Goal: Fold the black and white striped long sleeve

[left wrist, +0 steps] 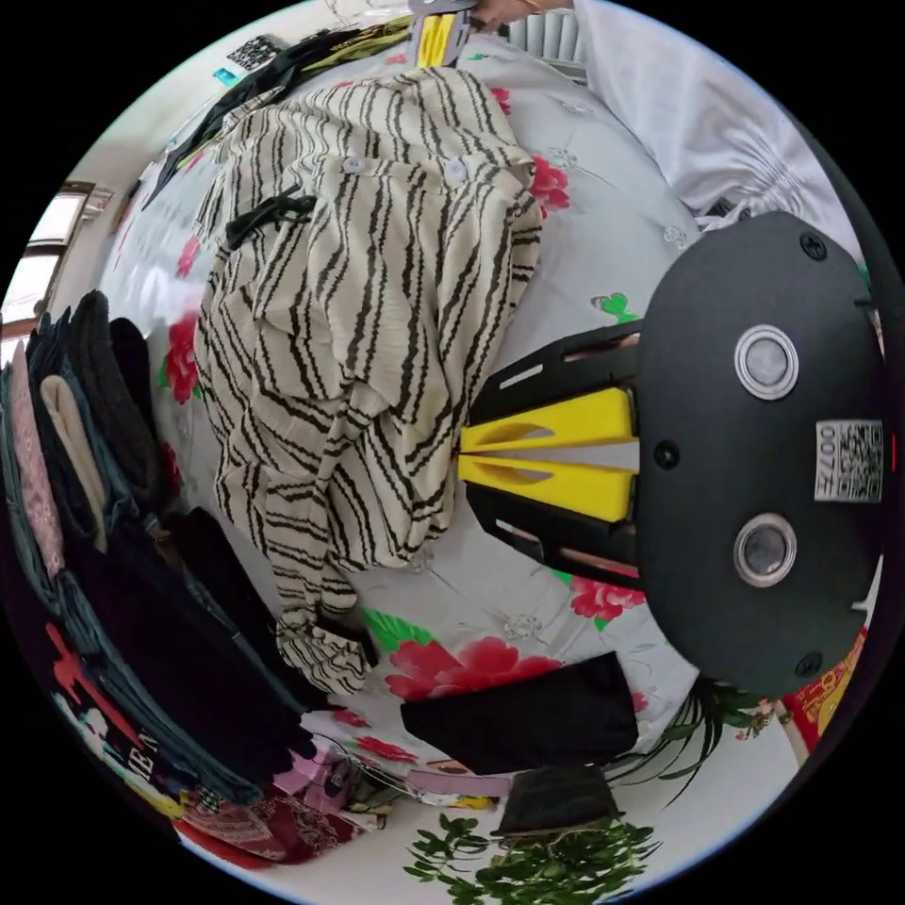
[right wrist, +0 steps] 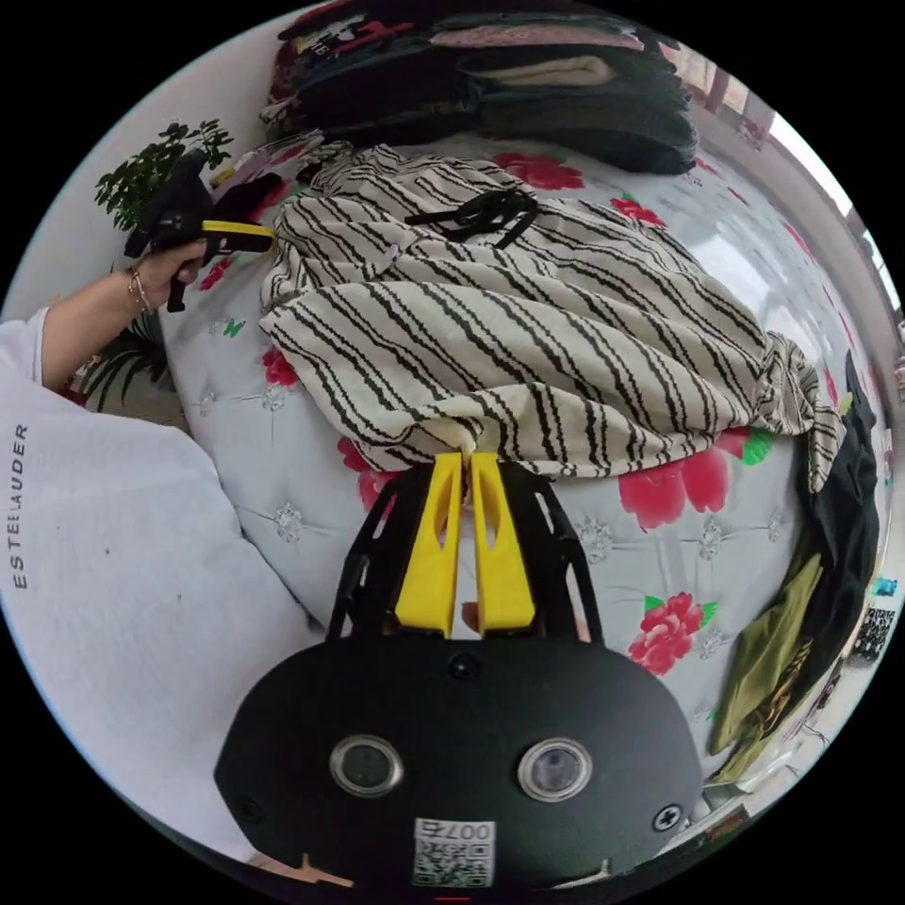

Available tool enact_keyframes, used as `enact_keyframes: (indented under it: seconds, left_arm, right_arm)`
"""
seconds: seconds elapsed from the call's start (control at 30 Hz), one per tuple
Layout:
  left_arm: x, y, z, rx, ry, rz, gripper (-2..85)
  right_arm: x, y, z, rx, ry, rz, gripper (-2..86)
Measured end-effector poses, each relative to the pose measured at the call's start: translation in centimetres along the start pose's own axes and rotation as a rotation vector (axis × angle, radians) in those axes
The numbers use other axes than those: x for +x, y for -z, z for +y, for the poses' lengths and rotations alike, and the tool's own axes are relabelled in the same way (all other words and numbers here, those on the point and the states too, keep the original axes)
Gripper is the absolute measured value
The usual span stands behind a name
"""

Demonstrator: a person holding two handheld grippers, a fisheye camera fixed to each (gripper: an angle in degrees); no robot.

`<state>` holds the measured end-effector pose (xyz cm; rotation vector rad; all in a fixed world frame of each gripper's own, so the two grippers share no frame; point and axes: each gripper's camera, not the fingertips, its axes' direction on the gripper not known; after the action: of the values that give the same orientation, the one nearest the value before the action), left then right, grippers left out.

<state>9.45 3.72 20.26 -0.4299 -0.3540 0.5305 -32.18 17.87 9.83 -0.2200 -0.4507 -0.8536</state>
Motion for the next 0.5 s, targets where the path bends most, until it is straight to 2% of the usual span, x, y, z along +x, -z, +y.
enact_keyframes:
  seconds: [0.1, 0.13, 0.2, 0.33, 0.4, 0.5]
  left_arm:
    - [-1.6, 3.4, -0.3, 0.132, -0.058, 0.248, -0.9]
    - [-3.2, 4.9, -0.7, 0.204, -0.033, 0.363, -0.9]
    - [-6.4, 6.7, -2.0, 0.302, 0.082, 0.448, -0.9]
    - [-12.7, 8.6, -5.5, 0.428, 0.334, 0.492, -0.7]
    - [-13.6, 8.8, -6.0, 0.429, 0.364, 0.457, -0.2]
    - [-12.8, 8.3, -4.5, 0.429, 0.295, 0.392, 3.5]
  right_arm:
    - [2.5, 6.1, -0.1, 0.193, -0.034, -0.075, 0.5]
    - [3.2, 7.3, -0.2, 0.232, -0.050, -0.073, 0.5]
    - [6.2, 11.5, -1.0, 0.377, -0.169, -0.033, 0.6]
    - [10.1, 14.6, -2.6, 0.526, -0.352, 0.051, 2.3]
    - [11.7, 14.2, -2.9, 0.501, -0.402, 0.018, 4.3]
    - [12.0, 12.1, -1.2, 0.443, -0.407, -0.024, 6.4]
